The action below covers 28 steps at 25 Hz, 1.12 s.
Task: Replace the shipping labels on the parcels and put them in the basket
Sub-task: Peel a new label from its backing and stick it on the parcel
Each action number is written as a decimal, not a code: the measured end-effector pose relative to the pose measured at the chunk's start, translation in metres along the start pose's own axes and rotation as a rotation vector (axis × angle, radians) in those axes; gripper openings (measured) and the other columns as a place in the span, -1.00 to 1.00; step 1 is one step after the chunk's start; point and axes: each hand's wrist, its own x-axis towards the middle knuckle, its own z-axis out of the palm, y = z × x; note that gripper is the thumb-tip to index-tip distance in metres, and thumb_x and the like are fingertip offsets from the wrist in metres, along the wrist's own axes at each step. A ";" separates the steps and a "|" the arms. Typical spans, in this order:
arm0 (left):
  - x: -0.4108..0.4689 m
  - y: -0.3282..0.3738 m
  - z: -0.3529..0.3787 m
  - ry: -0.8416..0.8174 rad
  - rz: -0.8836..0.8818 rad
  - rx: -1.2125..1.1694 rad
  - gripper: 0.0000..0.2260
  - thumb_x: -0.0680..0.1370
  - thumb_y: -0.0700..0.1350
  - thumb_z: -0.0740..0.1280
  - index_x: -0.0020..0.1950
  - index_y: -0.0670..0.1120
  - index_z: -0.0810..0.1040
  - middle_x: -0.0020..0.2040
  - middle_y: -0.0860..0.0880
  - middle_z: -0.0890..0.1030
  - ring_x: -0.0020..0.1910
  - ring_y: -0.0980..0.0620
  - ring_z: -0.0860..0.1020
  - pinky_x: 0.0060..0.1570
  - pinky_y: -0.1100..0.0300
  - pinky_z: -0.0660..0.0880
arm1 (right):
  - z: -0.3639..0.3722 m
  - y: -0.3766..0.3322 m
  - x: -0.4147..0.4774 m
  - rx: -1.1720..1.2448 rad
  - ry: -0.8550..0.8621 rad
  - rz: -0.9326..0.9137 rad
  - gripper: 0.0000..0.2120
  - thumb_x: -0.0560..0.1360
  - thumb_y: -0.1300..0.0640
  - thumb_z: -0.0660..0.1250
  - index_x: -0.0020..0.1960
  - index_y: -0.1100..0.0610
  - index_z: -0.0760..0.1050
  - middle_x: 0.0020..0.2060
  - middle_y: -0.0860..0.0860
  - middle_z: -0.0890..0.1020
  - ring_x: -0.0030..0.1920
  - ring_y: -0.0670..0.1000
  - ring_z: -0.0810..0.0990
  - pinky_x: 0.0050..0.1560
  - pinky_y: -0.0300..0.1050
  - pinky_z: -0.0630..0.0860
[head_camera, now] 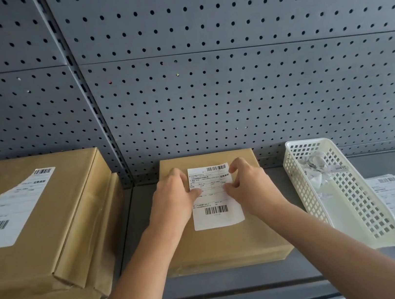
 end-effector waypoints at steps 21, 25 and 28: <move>-0.001 -0.003 -0.004 -0.168 0.479 0.340 -0.53 0.75 0.06 0.00 0.66 -0.02 0.15 0.66 0.07 0.11 0.63 0.15 0.06 0.38 0.37 -0.16 | 0.023 0.015 0.010 -0.462 0.021 -0.504 -0.57 0.65 -0.01 0.06 0.43 0.11 0.44 0.42 0.00 0.47 0.45 0.02 0.40 0.48 -0.04 0.25; -0.002 -0.009 -0.008 -0.177 0.475 0.362 -0.52 0.74 0.08 -0.01 0.66 0.00 0.12 0.67 0.08 0.08 0.63 0.17 0.04 0.40 0.36 -0.14 | 0.018 0.020 0.007 -0.473 -0.008 -0.474 -0.48 0.65 -0.08 -0.09 0.49 0.07 0.36 0.48 -0.03 0.39 0.50 -0.03 0.32 0.50 -0.17 0.04; -0.003 -0.012 -0.012 -0.174 0.462 0.379 -0.52 0.74 0.09 -0.02 0.67 0.02 0.09 0.66 0.11 0.06 0.62 0.20 0.02 0.37 0.37 -0.15 | 0.013 0.028 0.006 -0.449 -0.042 -0.448 -0.35 0.58 -0.15 -0.24 0.52 0.05 0.30 0.52 -0.06 0.32 0.53 -0.07 0.24 0.53 -0.12 0.03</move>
